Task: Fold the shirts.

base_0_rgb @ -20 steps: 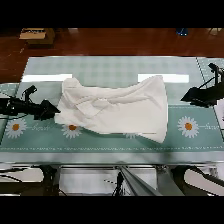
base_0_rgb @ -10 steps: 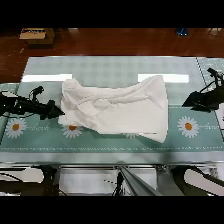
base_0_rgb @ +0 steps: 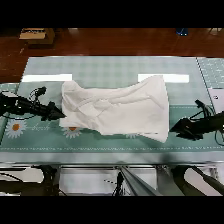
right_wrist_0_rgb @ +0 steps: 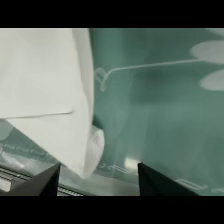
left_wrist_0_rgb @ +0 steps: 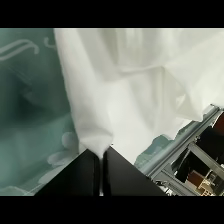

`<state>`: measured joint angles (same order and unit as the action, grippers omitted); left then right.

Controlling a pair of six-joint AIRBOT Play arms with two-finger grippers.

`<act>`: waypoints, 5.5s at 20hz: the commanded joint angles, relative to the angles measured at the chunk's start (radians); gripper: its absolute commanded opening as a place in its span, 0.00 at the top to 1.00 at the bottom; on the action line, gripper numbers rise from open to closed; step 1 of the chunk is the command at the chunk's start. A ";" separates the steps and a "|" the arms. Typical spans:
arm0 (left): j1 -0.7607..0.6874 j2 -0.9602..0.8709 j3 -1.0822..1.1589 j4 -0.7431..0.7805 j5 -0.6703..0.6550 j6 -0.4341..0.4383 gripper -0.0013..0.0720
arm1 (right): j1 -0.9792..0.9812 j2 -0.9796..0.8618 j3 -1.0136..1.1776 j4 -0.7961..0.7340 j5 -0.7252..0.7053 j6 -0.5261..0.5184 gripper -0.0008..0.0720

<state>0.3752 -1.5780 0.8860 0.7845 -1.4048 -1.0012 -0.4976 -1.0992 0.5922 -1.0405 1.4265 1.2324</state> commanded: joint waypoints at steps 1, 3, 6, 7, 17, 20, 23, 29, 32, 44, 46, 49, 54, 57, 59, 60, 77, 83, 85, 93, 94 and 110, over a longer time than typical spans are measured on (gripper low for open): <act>0.000 0.002 0.001 0.000 -0.031 0.006 0.95 | 0.061 0.069 -0.150 0.164 -0.101 -0.031 0.24; 0.000 0.002 0.001 0.000 -0.042 0.006 0.95 | 0.134 0.069 -0.190 0.159 -0.177 0.027 0.24; 0.000 0.005 0.001 0.000 -0.055 0.007 0.95 | 0.252 0.069 -0.224 0.138 -0.288 0.113 0.24; 0.000 0.007 0.002 -0.004 -0.055 0.015 0.95 | 0.293 0.069 -0.225 0.138 -0.332 0.136 0.26; 0.087 0.245 0.325 -0.364 -0.150 0.035 0.95 | 0.373 0.243 0.219 0.190 -0.195 0.031 0.94; 0.146 0.422 0.465 -0.654 -0.086 0.035 0.95 | 0.373 0.360 0.522 0.101 -0.259 0.087 0.94; 0.183 0.595 0.599 -0.791 0.079 0.019 0.95 | 0.373 0.437 0.780 0.005 -0.397 0.192 0.94; 0.240 0.864 0.841 -0.678 0.294 -0.044 0.95 | 0.373 0.456 1.117 -0.136 -0.447 0.284 0.94; 0.211 0.944 0.933 -0.352 0.294 -0.240 0.95 | 0.373 0.456 1.223 -0.249 -0.356 0.340 0.94; -0.060 0.828 0.775 0.260 -0.291 -0.403 0.95 | 0.377 0.239 1.139 -0.397 0.429 0.282 0.94; -0.091 0.762 0.641 0.259 -0.261 -0.395 0.95 | 0.377 0.143 1.032 -0.359 0.417 0.248 0.94; -0.142 0.604 0.483 0.259 -0.166 -0.315 0.95 | 0.377 -0.061 0.937 -0.288 0.354 0.214 0.94; -0.192 0.274 0.455 0.188 0.112 -0.263 0.95 | 0.377 -0.390 0.937 -0.190 0.050 0.185 0.94; -0.195 0.156 0.455 0.077 0.315 -0.263 0.95 | 0.377 -0.471 0.937 -0.149 -0.189 0.212 0.94; -0.195 0.109 0.455 0.018 0.445 -0.263 0.95 | 0.377 -0.495 0.937 -0.128 -0.343 0.261 0.94; -0.195 0.092 0.455 -0.004 0.497 -0.263 0.95 | 0.377 -0.506 0.937 -0.111 -0.408 0.272 0.94; 0.029 0.261 0.343 0.263 -0.279 -0.431 0.45 | 0.043 -0.321 0.959 -0.264 0.289 0.109 0.39; 0.042 0.474 -0.229 0.208 -0.171 -0.344 0.25 | -0.121 -0.156 0.612 -0.080 0.137 0.071 0.31; 0.041 0.478 -0.319 0.123 -0.134 -0.315 0.25 | -0.124 -0.142 0.580 -0.079 0.126 0.063 0.31; -0.072 0.463 -0.402 0.108 0.061 -0.340 0.25 | -0.124 -0.141 0.579 -0.060 0.126 0.056 0.31; -0.091 0.454 -0.404 0.108 0.074 -0.347 0.25 | -0.124 -0.141 0.579 -0.060 0.126 0.055 0.31; -0.343 0.355 -0.410 0.086 0.251 -0.399 0.95 | -0.135 -0.130 0.570 -0.149 0.109 0.045 0.32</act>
<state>0.0460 -1.2171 0.4759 0.8627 -1.1442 -1.4303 -0.6247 -1.2312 1.1694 -1.1244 1.5562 1.2823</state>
